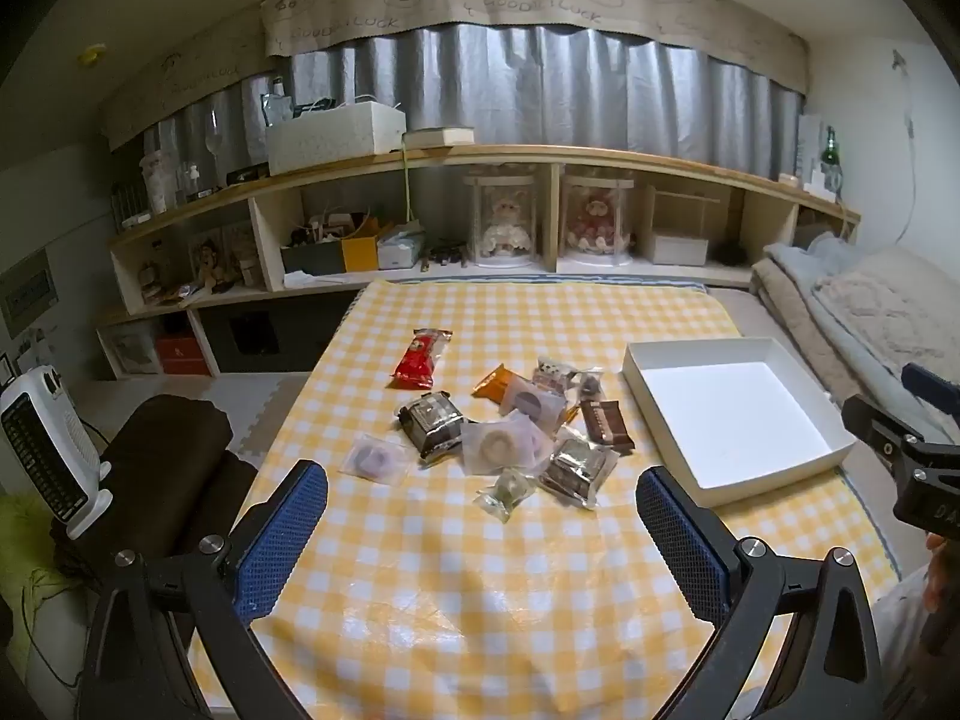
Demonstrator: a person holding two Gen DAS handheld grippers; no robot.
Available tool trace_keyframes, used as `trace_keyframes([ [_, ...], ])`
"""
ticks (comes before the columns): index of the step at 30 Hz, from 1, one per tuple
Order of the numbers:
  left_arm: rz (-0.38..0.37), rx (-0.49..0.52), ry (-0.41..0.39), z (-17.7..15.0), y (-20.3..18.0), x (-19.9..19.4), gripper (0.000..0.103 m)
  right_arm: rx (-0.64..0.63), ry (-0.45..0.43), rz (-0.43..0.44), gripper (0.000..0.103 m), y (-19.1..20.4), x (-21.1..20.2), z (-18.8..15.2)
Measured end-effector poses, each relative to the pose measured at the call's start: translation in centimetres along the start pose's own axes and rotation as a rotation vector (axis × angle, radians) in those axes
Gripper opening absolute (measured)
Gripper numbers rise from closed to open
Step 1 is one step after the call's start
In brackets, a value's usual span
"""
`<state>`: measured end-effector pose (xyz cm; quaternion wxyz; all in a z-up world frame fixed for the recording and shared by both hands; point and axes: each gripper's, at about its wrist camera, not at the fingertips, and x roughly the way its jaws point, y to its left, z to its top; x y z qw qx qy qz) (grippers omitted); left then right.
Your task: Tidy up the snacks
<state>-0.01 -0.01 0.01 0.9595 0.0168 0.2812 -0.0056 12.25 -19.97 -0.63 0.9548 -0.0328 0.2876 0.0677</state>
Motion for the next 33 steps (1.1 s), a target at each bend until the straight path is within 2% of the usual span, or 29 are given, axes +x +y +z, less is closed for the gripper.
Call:
trace_keyframes([
  [33,-0.003,-0.005,-0.004,0.4,-0.64,-0.13,0.103,-0.009,-0.001,-0.006,0.103,0.05,-0.07,0.02],
])
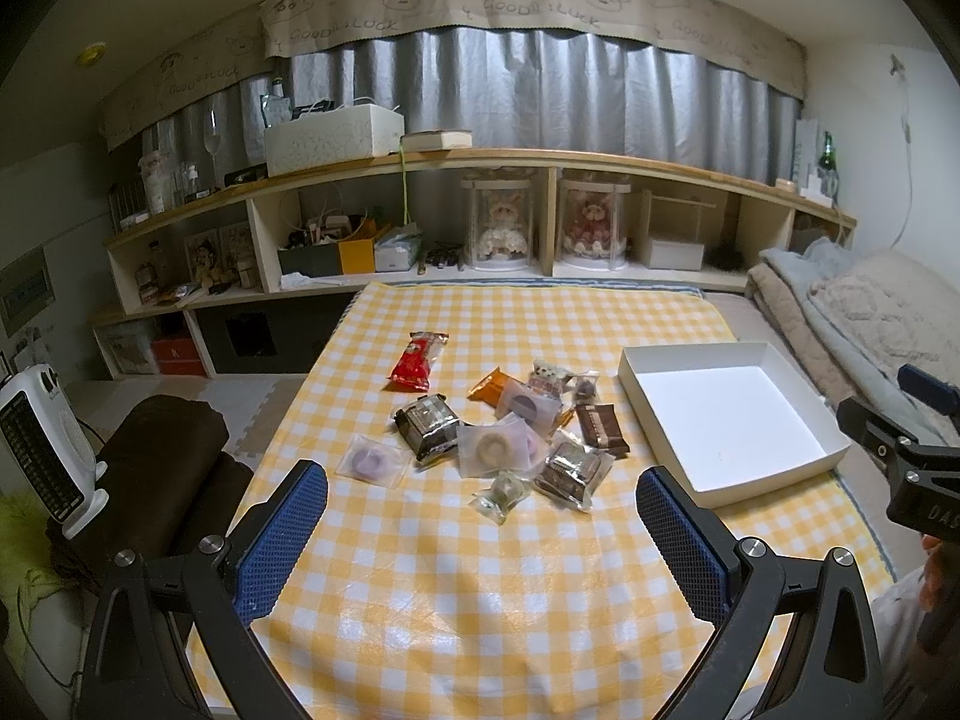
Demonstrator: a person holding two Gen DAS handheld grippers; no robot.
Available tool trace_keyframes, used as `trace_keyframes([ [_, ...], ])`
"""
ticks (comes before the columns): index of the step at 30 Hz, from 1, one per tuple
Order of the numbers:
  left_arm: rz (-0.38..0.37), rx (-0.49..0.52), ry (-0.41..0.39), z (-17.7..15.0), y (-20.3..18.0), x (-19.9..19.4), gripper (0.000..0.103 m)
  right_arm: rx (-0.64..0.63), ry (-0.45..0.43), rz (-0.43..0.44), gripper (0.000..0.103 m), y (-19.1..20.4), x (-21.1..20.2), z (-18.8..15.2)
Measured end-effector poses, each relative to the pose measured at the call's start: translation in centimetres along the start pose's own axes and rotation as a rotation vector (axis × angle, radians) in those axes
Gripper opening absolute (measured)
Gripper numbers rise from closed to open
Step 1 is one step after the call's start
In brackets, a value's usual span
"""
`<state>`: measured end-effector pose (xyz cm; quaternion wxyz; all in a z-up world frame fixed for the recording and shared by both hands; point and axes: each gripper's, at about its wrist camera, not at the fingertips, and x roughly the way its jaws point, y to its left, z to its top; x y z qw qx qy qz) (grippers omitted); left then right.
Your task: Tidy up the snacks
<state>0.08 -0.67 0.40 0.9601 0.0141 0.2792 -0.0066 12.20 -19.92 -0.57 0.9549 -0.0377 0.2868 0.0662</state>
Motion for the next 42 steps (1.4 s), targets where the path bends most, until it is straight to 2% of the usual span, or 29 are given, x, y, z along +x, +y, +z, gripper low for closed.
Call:
trace_keyframes([
  [42,-0.002,-0.004,-0.005,0.9,-1.0,-1.1,0.103,-0.005,-0.007,-0.008,0.103,-0.3,-0.4,0.3],
])
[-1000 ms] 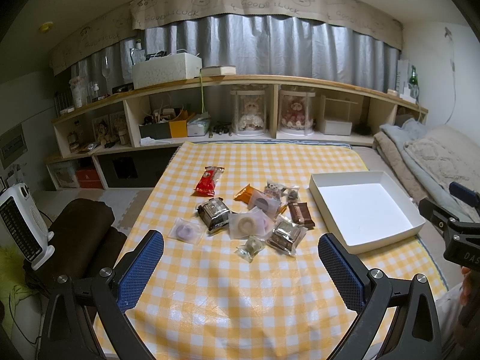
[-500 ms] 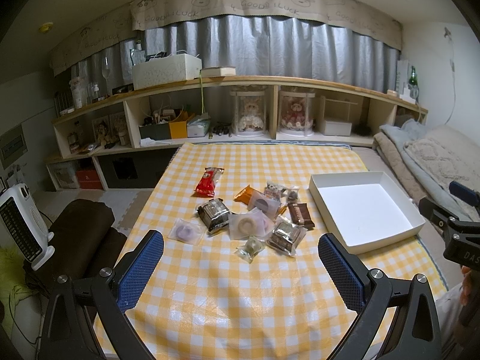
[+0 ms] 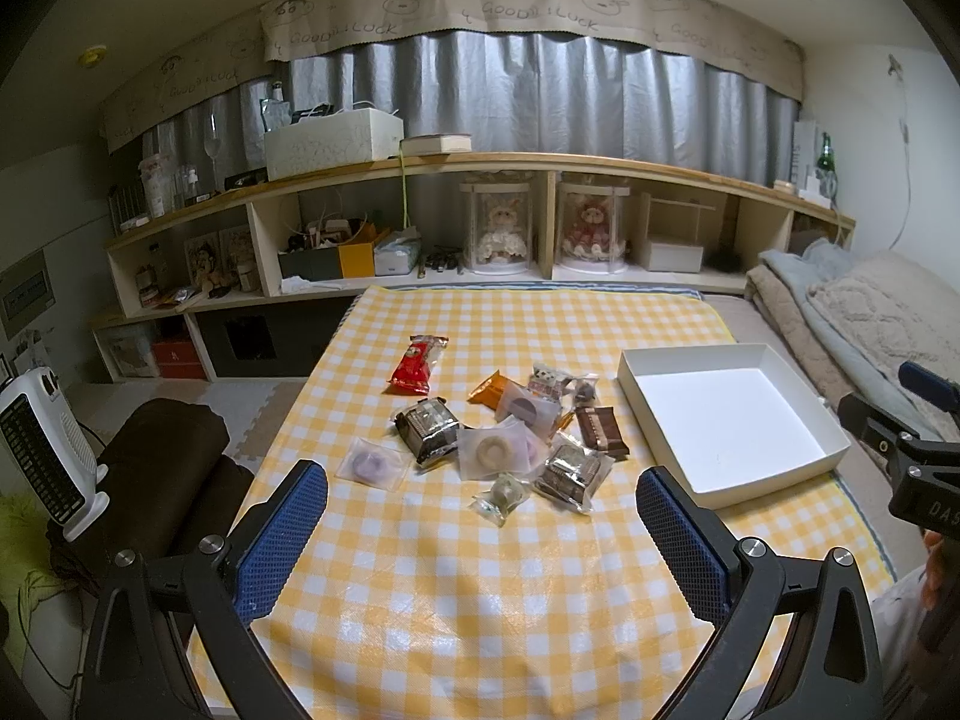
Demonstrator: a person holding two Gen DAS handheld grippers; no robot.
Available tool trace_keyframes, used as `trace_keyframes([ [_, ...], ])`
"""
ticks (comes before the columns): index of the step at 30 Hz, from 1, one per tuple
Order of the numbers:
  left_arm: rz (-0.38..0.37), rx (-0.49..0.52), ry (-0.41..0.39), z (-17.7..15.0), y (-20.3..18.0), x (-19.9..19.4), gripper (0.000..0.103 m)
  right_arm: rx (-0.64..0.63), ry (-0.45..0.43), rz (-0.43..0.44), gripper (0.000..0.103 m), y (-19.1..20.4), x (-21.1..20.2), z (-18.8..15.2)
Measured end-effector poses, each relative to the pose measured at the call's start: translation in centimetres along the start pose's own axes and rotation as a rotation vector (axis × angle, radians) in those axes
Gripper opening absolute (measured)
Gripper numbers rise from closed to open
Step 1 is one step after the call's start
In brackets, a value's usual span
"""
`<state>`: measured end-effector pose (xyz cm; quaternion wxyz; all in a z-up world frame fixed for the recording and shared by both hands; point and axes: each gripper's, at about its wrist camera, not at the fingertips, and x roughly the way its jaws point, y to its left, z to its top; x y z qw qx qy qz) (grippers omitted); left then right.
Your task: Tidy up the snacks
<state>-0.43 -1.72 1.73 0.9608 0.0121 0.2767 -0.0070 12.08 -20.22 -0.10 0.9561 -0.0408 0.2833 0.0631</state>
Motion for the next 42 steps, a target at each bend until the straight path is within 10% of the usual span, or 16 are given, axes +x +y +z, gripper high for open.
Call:
trace_keyframes([
  [22,0.028,-0.026,0.016,7.3,2.7,7.8,0.103,-0.083,0.005,0.095,0.103,3.5,5.5,5.3],
  [32,-0.095,-0.086,0.226,10.1,5.7,20.2,0.103,-0.141,0.172,0.297,0.103,4.9,15.8,4.7],
  [42,-0.23,0.092,0.482,10.1,6.4,31.2,0.103,-0.33,0.368,0.455,0.102,7.8,25.0,-0.7],
])
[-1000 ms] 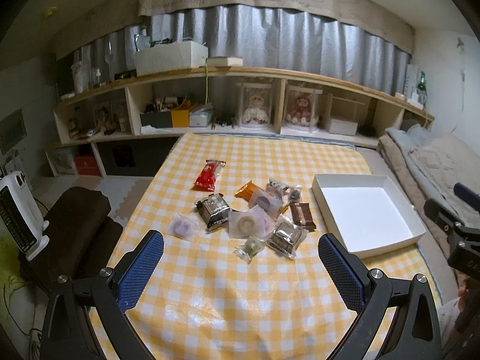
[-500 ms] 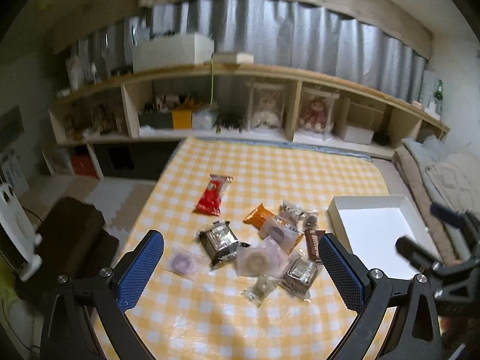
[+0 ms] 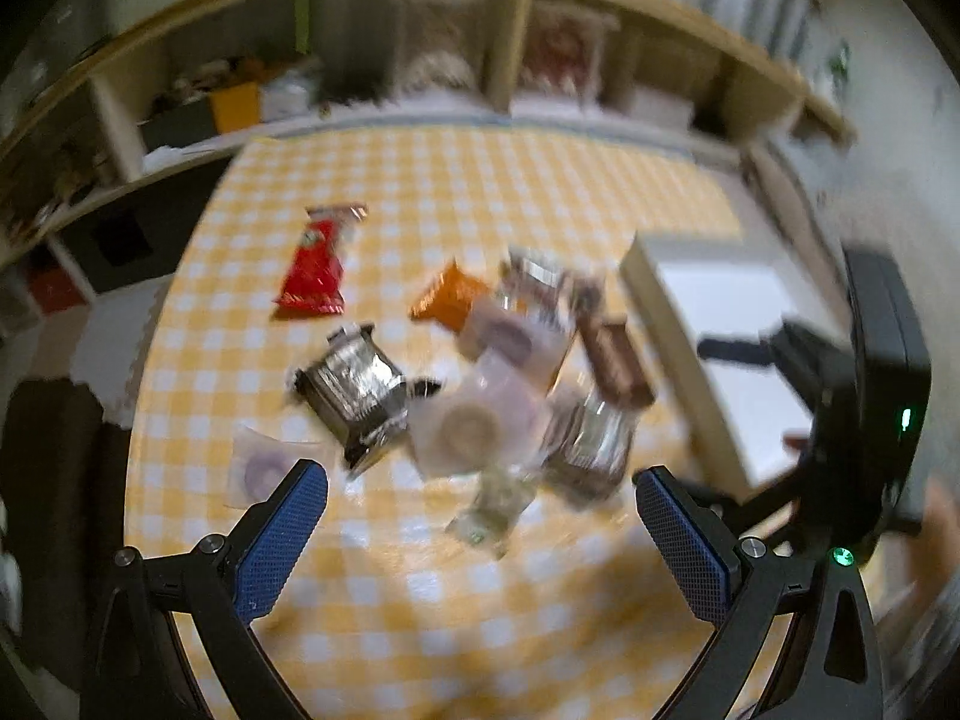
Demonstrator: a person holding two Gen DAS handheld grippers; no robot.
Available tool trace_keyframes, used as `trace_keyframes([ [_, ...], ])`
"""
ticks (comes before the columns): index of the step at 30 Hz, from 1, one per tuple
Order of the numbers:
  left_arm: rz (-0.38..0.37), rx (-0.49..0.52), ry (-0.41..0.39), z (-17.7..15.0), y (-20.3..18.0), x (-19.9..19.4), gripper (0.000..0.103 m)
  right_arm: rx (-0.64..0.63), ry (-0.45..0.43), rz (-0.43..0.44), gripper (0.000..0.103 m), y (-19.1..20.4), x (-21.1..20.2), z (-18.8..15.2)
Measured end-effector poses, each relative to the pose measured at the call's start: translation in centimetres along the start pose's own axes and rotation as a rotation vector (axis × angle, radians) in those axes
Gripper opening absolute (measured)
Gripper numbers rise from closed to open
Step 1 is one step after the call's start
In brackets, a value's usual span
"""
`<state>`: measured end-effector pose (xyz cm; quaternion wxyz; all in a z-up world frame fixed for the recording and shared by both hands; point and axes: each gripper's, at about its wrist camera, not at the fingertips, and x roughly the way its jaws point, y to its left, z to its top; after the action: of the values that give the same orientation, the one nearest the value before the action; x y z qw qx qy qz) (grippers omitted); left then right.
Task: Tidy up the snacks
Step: 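Grasp the silver-wrapped square cake with the right tool while the left grasps the green candy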
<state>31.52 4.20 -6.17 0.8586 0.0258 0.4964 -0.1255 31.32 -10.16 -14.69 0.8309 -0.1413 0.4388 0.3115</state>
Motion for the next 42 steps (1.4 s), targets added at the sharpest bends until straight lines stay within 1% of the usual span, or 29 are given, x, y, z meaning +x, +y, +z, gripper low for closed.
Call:
trace_keyframes([
  [3,0.002,0.079,0.071,0.6,-0.1,3.1,0.102,-0.031,0.068,0.047,0.096,0.0,2.7,-0.4],
  [5,-0.011,0.119,0.129,1.0,-0.2,5.3,0.099,-0.046,0.11,0.084,0.094,0.1,4.0,-0.8],
  [7,-0.033,0.156,0.172,1.2,-0.6,7.0,0.094,-0.07,0.145,0.097,0.091,0.3,5.3,-1.1],
  [9,-0.036,0.184,0.198,1.5,-1.0,8.4,0.091,-0.091,0.172,0.091,0.087,0.5,6.3,-1.4],
  [10,-0.031,0.201,0.207,1.7,-1.3,9.3,0.088,-0.095,0.191,0.086,0.082,0.5,6.8,-1.7],
  [11,-0.027,0.225,0.224,2.0,-1.3,10.3,0.086,-0.094,0.203,0.086,0.073,0.4,7.1,-1.8],
  [12,-0.03,0.234,0.227,1.7,-1.9,10.6,0.081,-0.086,0.216,0.092,0.071,0.3,7.4,-2.0],
  [13,-0.036,0.244,0.249,1.9,-1.9,11.6,0.076,-0.071,0.22,0.079,0.068,0.1,7.4,-2.2],
  [14,-0.034,0.245,0.266,2.0,-1.9,12.4,0.072,-0.057,0.219,0.082,0.065,0.0,7.4,-2.2],
  [15,-0.033,0.244,0.271,1.8,-2.2,12.9,0.067,-0.034,0.225,0.094,0.063,-0.2,7.3,-2.3],
  [16,-0.031,0.242,0.284,1.8,-2.1,13.8,0.064,-0.008,0.233,0.099,0.06,-0.5,7.1,-2.3],
  [21,-0.008,0.25,0.297,1.9,-2.5,15.2,0.058,0.068,0.259,0.089,0.057,-0.9,6.2,-2.5],
  [23,-0.007,0.247,0.303,2.0,-2.6,15.9,0.053,0.087,0.263,0.084,0.056,-0.9,6.2,-2.7],
  [25,-0.003,0.243,0.319,1.8,-2.6,16.2,0.042,0.107,0.267,0.082,0.056,-0.8,6.0,-2.8],
  [26,0.002,0.242,0.323,1.7,-2.5,16.5,0.04,0.116,0.268,0.081,0.056,-0.8,5.8,-2.9],
  [27,0.003,0.24,0.324,1.7,-2.7,15.9,0.039,0.122,0.265,0.079,0.056,-0.8,5.8,-2.9],
  [29,-0.015,0.223,0.309,1.9,-2.7,15.9,0.037,0.133,0.249,0.069,0.055,-0.7,5.4,-2.9],
  [30,-0.025,0.217,0.305,1.9,-2.7,15.7,0.031,0.136,0.244,0.069,0.055,-0.7,5.2,-3.0],
  [31,-0.045,0.204,0.298,2.0,-2.7,15.5,0.029,0.14,0.239,0.069,0.055,-0.6,5.0,-3.0],
  [33,-0.06,0.201,0.284,2.2,-2.8,15.0,0.03,0.145,0.234,0.065,0.055,-0.6,4.8,-3.0],
  [34,-0.059,0.207,0.268,2.1,-3.0,14.8,0.036,0.152,0.232,0.062,0.055,-0.6,4.8,-3.0],
  [35,-0.053,0.211,0.257,2.1,-3.1,14.6,0.043,0.16,0.232,0.06,0.055,-0.7,4.7,-2.9],
  [36,-0.045,0.213,0.245,2.1,-3.2,14.5,0.059,0.167,0.232,0.059,0.055,-0.7,4.8,-2.8],
  [37,-0.04,0.217,0.229,2.1,-3.4,14.3,0.067,0.176,0.233,0.058,0.055,-0.8,4.8,-2.9],
  [39,-0.041,0.231,0.219,2.1,-3.6,14.2,0.065,0.189,0.239,0.05,0.055,-1.0,4.8,-3.0],
  [41,-0.033,0.241,0.224,1.9,-4.1,14.9,0.059,0.198,0.238,0.042,0.055,-1.2,4.6,-3.1],
  [42,-0.026,0.245,0.23,1.8,-4.0,15.1,0.052,0.204,0.237,0.04,0.055,-1.3,4.6,-3.0],
])
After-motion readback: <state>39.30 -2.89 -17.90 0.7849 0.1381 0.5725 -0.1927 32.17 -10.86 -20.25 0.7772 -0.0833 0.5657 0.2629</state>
